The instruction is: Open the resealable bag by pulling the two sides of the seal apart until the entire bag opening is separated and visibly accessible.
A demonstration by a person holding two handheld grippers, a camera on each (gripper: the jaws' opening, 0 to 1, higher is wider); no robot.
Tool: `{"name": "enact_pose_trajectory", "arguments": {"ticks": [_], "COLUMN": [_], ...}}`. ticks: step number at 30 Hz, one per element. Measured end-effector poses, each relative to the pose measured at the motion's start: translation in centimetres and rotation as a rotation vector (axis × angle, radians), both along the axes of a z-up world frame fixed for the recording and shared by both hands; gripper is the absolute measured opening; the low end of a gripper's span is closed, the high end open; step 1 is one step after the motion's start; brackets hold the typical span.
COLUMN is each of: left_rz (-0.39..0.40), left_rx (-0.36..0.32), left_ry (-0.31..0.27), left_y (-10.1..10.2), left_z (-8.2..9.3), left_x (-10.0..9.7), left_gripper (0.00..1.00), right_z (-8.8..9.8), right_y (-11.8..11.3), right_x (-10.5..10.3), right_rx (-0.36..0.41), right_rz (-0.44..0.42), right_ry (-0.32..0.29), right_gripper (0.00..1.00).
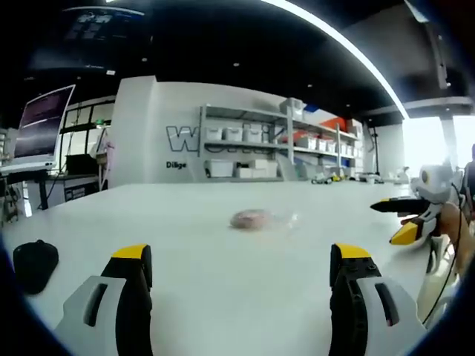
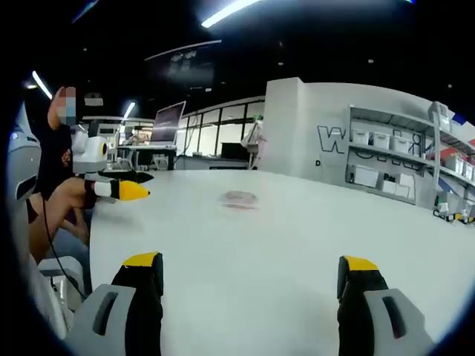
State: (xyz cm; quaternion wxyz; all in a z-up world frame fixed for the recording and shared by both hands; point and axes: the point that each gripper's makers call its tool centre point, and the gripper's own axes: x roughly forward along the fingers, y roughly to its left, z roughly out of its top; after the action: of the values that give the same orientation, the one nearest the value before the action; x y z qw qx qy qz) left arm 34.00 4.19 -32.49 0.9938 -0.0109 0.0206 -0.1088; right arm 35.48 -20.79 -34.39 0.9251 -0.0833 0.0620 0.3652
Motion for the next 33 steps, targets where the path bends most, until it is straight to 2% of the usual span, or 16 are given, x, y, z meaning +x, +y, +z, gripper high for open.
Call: {"name": "enact_pose_trajectory", "arguments": {"ticks": [12,33], "left_rz": [0.0,-0.007], "left_rx": [-0.016,-0.005], "left_ry": [-0.004,0.004], "left_y": [0.16,-0.01], "left_z": [0.14,-0.08], "left_x": [-0.14,-0.16], "left_gripper": [1.0,1.0], "right_z": [-0.03,-0.19], "right_y": [-0.05,-0.13], "right_x": [-0.01,0.0], "right_rx": [0.002,-0.005], "right_rz": [-0.002,-0.008], "right_ry": [0.003,0.009], "right_gripper": [0.99,0.98]}}
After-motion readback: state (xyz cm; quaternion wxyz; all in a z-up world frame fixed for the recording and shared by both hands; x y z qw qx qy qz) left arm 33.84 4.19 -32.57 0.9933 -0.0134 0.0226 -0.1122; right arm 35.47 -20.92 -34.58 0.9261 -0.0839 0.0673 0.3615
